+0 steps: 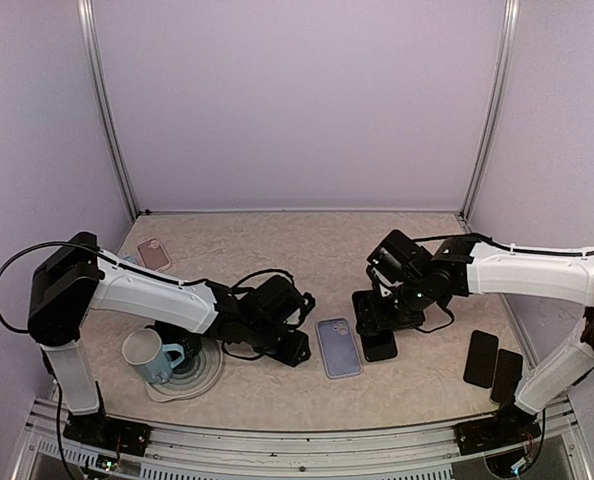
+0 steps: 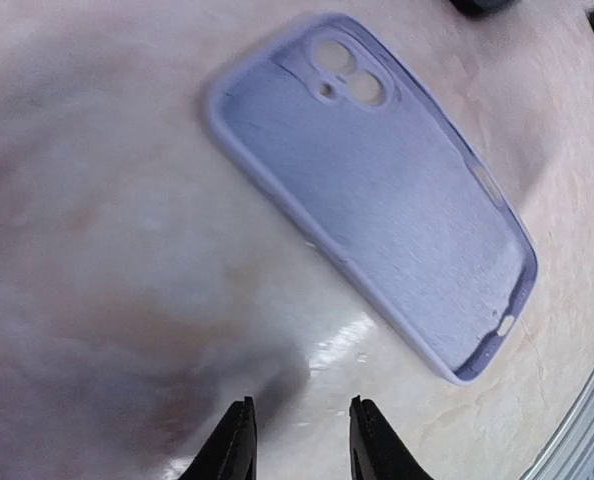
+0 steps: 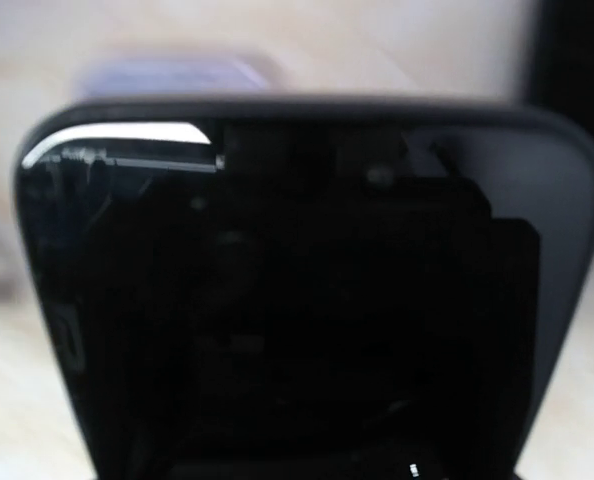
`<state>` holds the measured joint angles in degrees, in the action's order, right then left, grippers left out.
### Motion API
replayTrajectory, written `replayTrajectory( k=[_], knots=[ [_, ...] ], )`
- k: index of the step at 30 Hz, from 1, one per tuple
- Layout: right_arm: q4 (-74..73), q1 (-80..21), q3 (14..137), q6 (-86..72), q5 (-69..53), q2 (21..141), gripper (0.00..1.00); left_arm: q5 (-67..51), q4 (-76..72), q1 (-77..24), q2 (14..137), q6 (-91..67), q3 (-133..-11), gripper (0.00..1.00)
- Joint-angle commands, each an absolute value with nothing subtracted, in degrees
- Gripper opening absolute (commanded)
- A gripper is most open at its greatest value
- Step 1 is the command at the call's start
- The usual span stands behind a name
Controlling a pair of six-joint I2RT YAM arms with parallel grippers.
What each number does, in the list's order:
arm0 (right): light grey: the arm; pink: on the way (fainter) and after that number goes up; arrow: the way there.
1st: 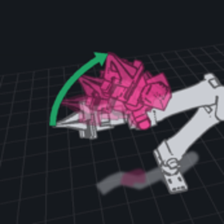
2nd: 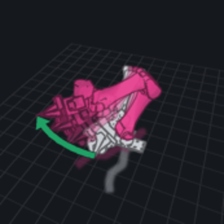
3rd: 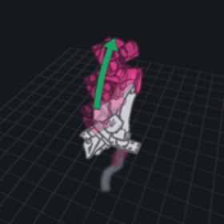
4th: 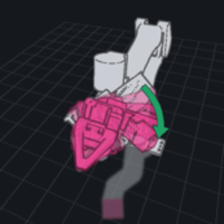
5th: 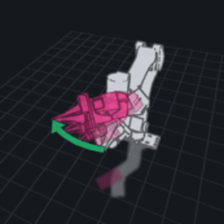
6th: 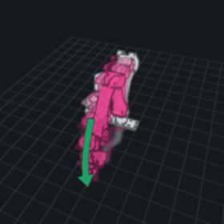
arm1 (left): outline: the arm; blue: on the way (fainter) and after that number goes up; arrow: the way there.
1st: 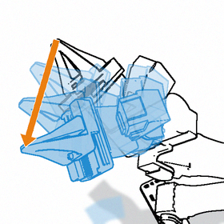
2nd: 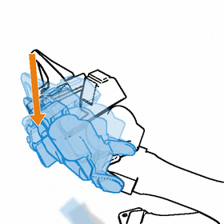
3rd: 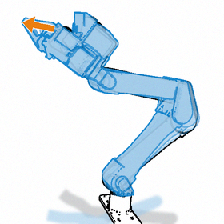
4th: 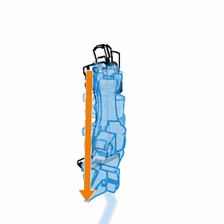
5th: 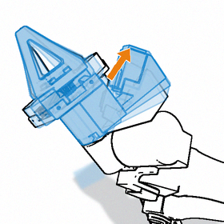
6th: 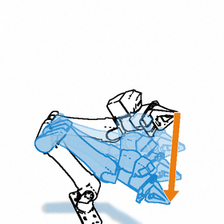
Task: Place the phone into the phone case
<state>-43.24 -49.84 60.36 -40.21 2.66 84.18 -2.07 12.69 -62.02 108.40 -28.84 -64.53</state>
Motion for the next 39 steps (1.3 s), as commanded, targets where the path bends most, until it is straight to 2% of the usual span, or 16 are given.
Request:
replayTrajectory(
  k=[1,8,22,30,35,39],
  knots=[
    [-34.3,-54.4,65.4,-45.0,8.1,91.2,0.39,7.8,7.2,-58.8,100.2,-34.9,-60.4,0.34],
    [-35.2,-59.5,71.2,-46.4,12.8,102.2,0.39,13.5,6.2,-57.0,94.3,-35.8,-58.0,0.39],
    [-35.2,-60.7,70.1,-49.7,17.0,105.7,0.38,12.2,5.2,-56.7,95.0,-35.7,-57.1,0.39],
    [-35.6,-60.9,69.1,-49.5,15.2,107.1,0.37,12.0,5.8,-56.7,95.8,-35.1,-57.7,0.39],
    [-37.4,-61.0,68.5,-48.9,11.5,107.2,0.4,11.7,6.3,-56.6,96.6,-34.8,-58.3,0.4],
    [-39.2,-61.0,68.8,-48.7,9.9,107.4,0.5,11.6,6.8,-56.5,97.3,-34.4,-59.0,0.4]
  ],
)
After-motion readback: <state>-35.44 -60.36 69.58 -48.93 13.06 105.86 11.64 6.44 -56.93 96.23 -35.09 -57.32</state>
